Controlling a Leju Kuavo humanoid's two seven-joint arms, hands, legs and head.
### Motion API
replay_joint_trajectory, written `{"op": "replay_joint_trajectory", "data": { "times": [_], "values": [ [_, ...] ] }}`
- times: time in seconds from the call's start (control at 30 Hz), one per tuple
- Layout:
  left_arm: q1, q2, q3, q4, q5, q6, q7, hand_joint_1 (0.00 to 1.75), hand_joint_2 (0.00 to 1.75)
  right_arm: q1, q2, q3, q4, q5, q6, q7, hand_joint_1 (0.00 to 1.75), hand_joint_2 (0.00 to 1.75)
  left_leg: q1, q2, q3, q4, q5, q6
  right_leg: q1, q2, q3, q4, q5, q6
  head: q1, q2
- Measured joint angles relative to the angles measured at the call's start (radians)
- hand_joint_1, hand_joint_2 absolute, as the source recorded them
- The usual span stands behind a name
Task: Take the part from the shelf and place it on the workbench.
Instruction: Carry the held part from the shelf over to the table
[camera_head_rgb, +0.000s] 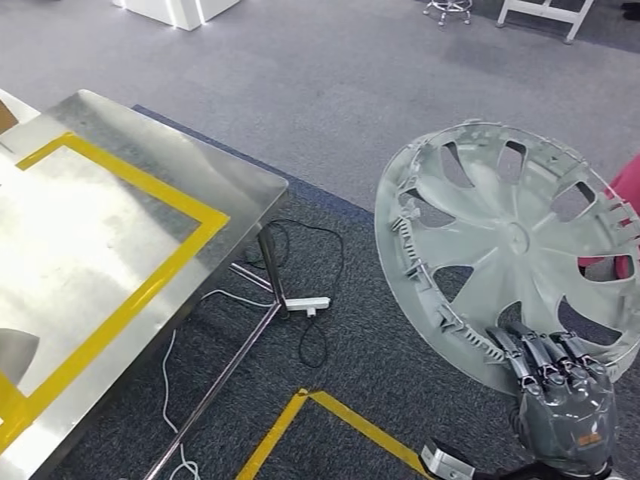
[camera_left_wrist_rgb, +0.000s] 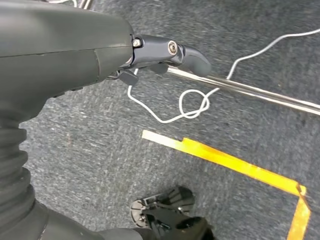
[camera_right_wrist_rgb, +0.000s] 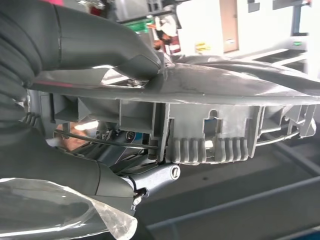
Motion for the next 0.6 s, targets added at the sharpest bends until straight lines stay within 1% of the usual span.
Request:
{"op": "replay_joint_trajectory", "data": {
  "times": [0.03,0.07,0.1,0.13,0.17,0.2,0.23,0.27,0.3,0.33,0.37,0.4,0.43,0.47,0.5,0.53,0.57,0.6],
  "values": [
    [0.003,0.000,0.000,0.000,0.000,0.000,-0.001,0.00,1.75,-0.001,0.001,-0.001,0.000,0.000,0.000,-0.004,1.75,1.75,0.003,-0.008,0.003,-0.007,0.003,0.002,0.000,0.003,0.001,0.002,-0.004,0.005,0.000,0.000],
    [0.004,0.002,0.000,0.000,0.001,-0.001,-0.003,0.00,1.75,-0.002,0.002,-0.002,0.000,0.000,0.000,-0.007,1.75,1.75,0.006,-0.017,0.008,-0.015,0.006,0.006,-0.001,0.018,-0.004,0.016,-0.016,0.009,0.001,0.000],
    [0.004,0.003,0.000,0.001,0.002,-0.001,-0.005,0.00,1.75,-0.002,0.002,-0.003,0.000,0.000,0.000,-0.009,1.75,1.75,0.011,-0.026,0.013,-0.022,0.010,0.009,-0.002,0.040,-0.019,0.050,-0.037,0.012,0.003,0.000],
    [0.002,0.004,0.000,0.001,0.002,-0.002,-0.007,0.00,1.75,-0.002,0.002,-0.005,0.000,0.001,0.000,-0.011,1.75,1.75,0.013,-0.034,0.015,-0.025,0.011,0.012,-0.003,0.064,-0.047,0.105,-0.064,0.014,0.005,0.000],
    [0.000,0.006,0.000,0.002,0.003,-0.002,-0.008,0.00,1.75,-0.002,0.002,-0.006,0.000,0.001,0.000,-0.012,1.75,1.75,0.014,-0.043,0.016,-0.025,0.011,0.014,-0.004,0.080,-0.083,0.172,-0.092,0.016,0.008,0.000],
    [0.000,0.007,0.000,0.002,0.003,-0.003,-0.009,0.00,1.75,-0.002,0.003,-0.007,0.001,0.001,0.000,-0.012,1.75,1.75,0.014,-0.052,0.016,-0.025,0.010,0.015,-0.004,0.086,-0.118,0.233,-0.111,0.018,0.009,0.000],
    [0.000,0.008,0.000,0.003,0.003,-0.004,-0.009,0.00,1.75,-0.002,0.003,-0.007,0.001,0.001,0.000,-0.012,1.75,1.75,0.014,-0.063,0.017,-0.024,0.009,0.014,-0.005,0.088,-0.142,0.268,-0.113,0.020,0.009,0.000],
    [0.000,0.008,0.000,0.004,0.003,-0.004,-0.010,0.00,1.75,-0.001,0.003,-0.007,0.001,0.001,0.000,-0.012,1.75,1.75,0.014,-0.074,0.019,-0.023,0.008,0.013,-0.006,0.089,-0.149,0.266,-0.094,0.022,0.010,0.000],
    [0.000,0.008,0.000,0.005,0.003,-0.004,-0.010,0.00,1.75,-0.001,0.003,-0.007,0.002,0.001,0.000,-0.012,1.75,1.75,0.015,-0.086,0.022,-0.022,0.006,0.011,-0.008,0.092,-0.136,0.225,-0.058,0.024,0.009,0.000],
    [0.000,0.008,0.000,0.006,0.003,-0.004,-0.010,0.00,1.75,-0.001,0.004,-0.007,0.002,0.001,0.000,-0.012,1.75,1.75,0.017,-0.097,0.024,-0.020,0.003,0.007,-0.011,0.101,-0.109,0.157,-0.016,0.026,0.010,0.000],
    [0.000,0.008,0.000,0.006,0.003,-0.004,-0.010,0.00,1.75,-0.002,0.004,-0.007,0.002,0.001,0.000,-0.013,1.75,1.75,0.016,-0.107,0.025,-0.015,-0.001,0.002,-0.015,0.120,-0.081,0.093,0.011,0.028,0.010,0.000],
    [-0.001,0.010,0.000,0.007,0.003,-0.004,-0.010,0.00,1.75,-0.003,0.005,-0.007,0.002,0.002,0.000,-0.013,1.75,1.75,0.016,-0.117,0.023,-0.009,-0.005,-0.004,-0.018,0.137,-0.057,0.045,0.026,0.028,0.011,0.000],
    [-0.001,0.011,0.000,0.007,0.003,-0.004,-0.010,0.00,1.75,-0.003,0.005,-0.007,0.002,0.002,0.000,-0.013,1.75,1.75,0.016,-0.125,0.019,-0.004,-0.007,-0.009,-0.019,0.151,-0.043,0.020,0.028,0.025,0.011,0.000],
    [0.000,0.012,0.000,0.008,0.003,-0.005,-0.010,0.00,1.75,-0.003,0.006,-0.007,0.002,0.004,0.000,-0.013,1.75,1.75,0.016,-0.134,0.014,-0.001,-0.006,-0.013,-0.018,0.155,-0.039,0.016,0.023,0.020,0.012,0.000],
    [0.001,0.013,-0.001,0.008,0.003,-0.005,-0.010,0.00,1.75,-0.003,0.006,-0.007,0.002,0.005,0.000,-0.013,1.75,1.75,0.018,-0.142,0.010,0.000,-0.005,-0.017,-0.017,0.148,-0.036,0.015,0.024,0.013,0.011,0.000],
    [0.002,0.014,-0.001,0.010,0.003,-0.005,-0.010,0.00,1.75,-0.003,0.007,-0.007,0.002,0.007,0.000,-0.013,1.75,1.75,0.019,-0.142,0.008,0.002,-0.007,-0.021,-0.017,0.139,-0.035,0.014,0.024,0.007,0.012,0.000],
    [0.003,0.014,-0.002,0.011,0.003,-0.005,-0.010,0.00,1.75,-0.003,0.008,-0.007,0.002,0.009,0.000,-0.011,1.75,1.75,0.019,-0.130,0.002,0.014,-0.015,-0.026,-0.018,0.129,-0.033,0.012,0.025,0.000,0.009,0.000],
    [0.001,0.015,-0.002,0.012,0.003,-0.005,-0.010,0.00,1.75,-0.003,0.009,-0.007,0.002,0.012,0.000,-0.009,1.75,1.75,0.018,-0.109,-0.012,0.043,-0.034,-0.031,-0.019,0.118,-0.031,0.011,0.024,-0.006,0.006,0.000]
  ]
}}
